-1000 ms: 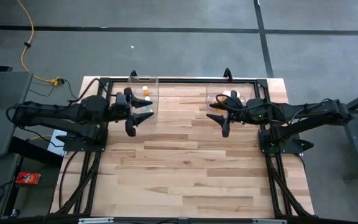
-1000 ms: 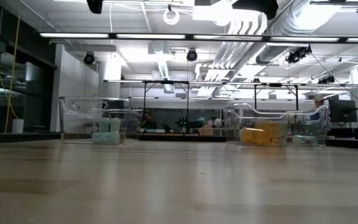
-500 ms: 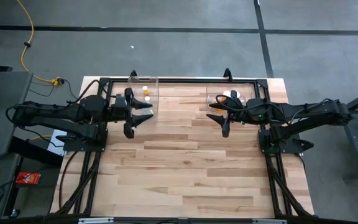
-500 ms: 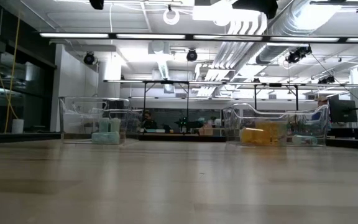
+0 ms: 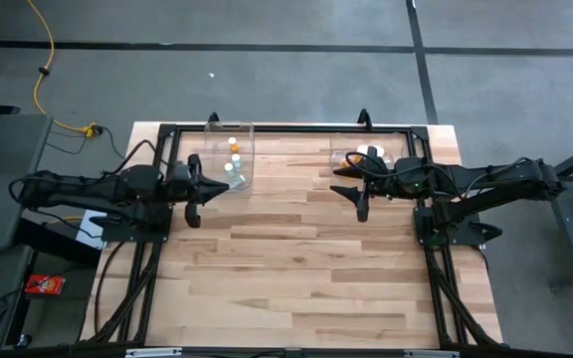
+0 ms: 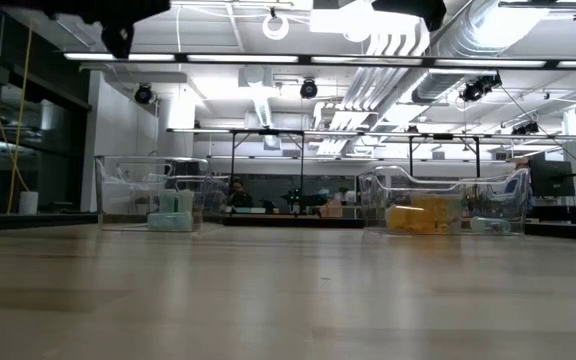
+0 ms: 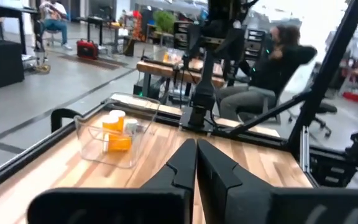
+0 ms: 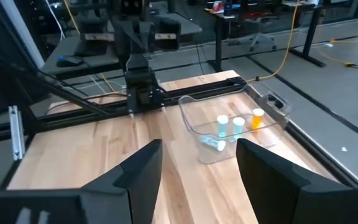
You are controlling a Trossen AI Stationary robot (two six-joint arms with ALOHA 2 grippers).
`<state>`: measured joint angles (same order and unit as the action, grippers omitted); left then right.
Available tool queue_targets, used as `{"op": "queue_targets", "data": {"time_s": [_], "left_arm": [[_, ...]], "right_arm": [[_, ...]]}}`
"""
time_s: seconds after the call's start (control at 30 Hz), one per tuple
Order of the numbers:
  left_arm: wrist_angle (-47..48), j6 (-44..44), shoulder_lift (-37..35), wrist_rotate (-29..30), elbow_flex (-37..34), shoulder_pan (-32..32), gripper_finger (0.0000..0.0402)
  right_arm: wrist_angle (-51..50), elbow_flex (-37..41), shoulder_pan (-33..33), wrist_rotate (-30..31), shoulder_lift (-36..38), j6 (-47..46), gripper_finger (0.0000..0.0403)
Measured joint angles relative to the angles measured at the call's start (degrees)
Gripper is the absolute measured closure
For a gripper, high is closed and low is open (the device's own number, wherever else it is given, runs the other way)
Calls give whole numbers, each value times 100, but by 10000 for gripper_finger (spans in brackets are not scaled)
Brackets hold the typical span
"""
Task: Pick and place medicine bottles into bin by pill shape (circle, oval)
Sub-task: Return to Home Position
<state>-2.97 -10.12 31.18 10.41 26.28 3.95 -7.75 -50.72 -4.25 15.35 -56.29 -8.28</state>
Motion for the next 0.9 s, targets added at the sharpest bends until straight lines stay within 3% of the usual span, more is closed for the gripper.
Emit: {"op": "queue_targets", "data": {"time_s": [0.27, 0.47, 0.67, 0.83, 0.9], "left_arm": [[-21, -340, -1468, 138, -1117, -1, 401], [76, -469, -2385, 136, -1685, -1, 401], [181, -632, -3115, 35, -2184, -1, 401], [108, -698, -3104, -79, -2479, 2, 401], [101, -735, -3076, -162, -2572, 2, 401]], "right_arm": [[263, 0, 0, -17, 2, -220, 206], [481, 0, 10, -15, 2, -437, 232], [540, 0, 11, -15, 2, -724, 295], [500, 0, 9, -63, 23, -835, 381], [399, 0, 9, -198, 71, -824, 396]]}}
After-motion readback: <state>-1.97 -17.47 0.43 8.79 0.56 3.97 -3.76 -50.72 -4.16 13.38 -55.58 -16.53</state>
